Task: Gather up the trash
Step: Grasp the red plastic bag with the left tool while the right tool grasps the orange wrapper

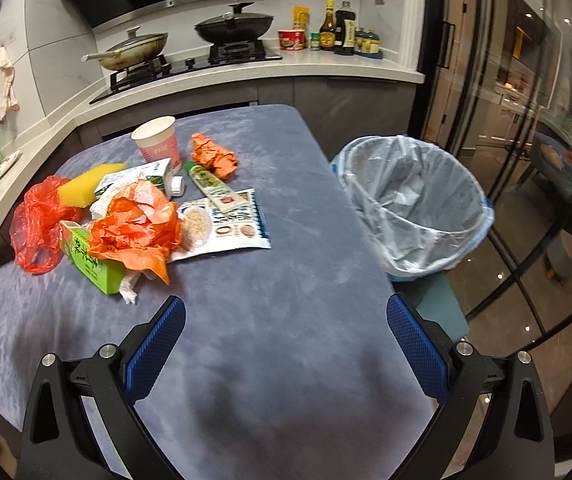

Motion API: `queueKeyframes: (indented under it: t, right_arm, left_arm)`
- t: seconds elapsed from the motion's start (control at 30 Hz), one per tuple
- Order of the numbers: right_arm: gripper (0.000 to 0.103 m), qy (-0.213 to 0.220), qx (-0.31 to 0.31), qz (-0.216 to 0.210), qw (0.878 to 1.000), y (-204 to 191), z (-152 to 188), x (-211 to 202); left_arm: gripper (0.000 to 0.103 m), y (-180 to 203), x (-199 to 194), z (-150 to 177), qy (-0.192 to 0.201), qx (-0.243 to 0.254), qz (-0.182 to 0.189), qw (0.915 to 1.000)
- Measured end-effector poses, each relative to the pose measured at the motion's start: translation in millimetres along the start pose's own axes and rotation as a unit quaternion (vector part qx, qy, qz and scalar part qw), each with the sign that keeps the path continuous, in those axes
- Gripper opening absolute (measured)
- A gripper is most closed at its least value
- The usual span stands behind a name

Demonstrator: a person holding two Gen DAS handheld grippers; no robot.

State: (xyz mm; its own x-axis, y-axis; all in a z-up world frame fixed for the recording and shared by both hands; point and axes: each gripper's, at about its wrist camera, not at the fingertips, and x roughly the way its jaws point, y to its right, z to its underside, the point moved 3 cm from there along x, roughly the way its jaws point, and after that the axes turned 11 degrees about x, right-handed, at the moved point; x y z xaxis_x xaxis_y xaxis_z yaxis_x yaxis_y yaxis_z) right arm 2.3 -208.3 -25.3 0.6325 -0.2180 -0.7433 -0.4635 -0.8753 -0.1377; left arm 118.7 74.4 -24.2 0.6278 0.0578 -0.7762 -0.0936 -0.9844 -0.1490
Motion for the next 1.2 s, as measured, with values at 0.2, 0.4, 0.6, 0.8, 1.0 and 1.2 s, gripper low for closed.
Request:
queueKeyframes:
  t: [0.2,0.4,0.6,0.8,1.0,1.2]
  right_arm:
    - [0.096,-0.006,-0.004,-0.03,1.0,-35,-14,20]
    - [0.096,-0.022,-0.005,-0.078,0.997,-84,-34,51]
    - [0.096,-0.047,-0.018,-0.089,0.995,-121,-39,89]
    - [0.079,-0.075,-0.022,-0.107,0.991,-131,-32,110]
    - [0.049,-0.071,-0.034,-0.114,0.99,-126,-26,103]
    - [0.022,-0.08,-0.038,-0.11,0.99,-111,-17,94]
  left_arm:
    - [0.096,-31,42,-34,-0.001,-0.029,-0.008,0.9995]
    - [0.096,-49,81,-55,-0.011,-0.048,-0.005,0.9988]
    - [0.096,-52,121,-61,-0.033,-0.04,0.012,0.9986]
    - [0.096,-55,154,-58,-0.052,-0.047,0.035,0.9969]
    - [0.067,-55,166,-49,-0.065,-0.073,0.086,0.9915]
    - [0.016,-53,151,-40,-0.065,-0.078,0.107,0.9891]
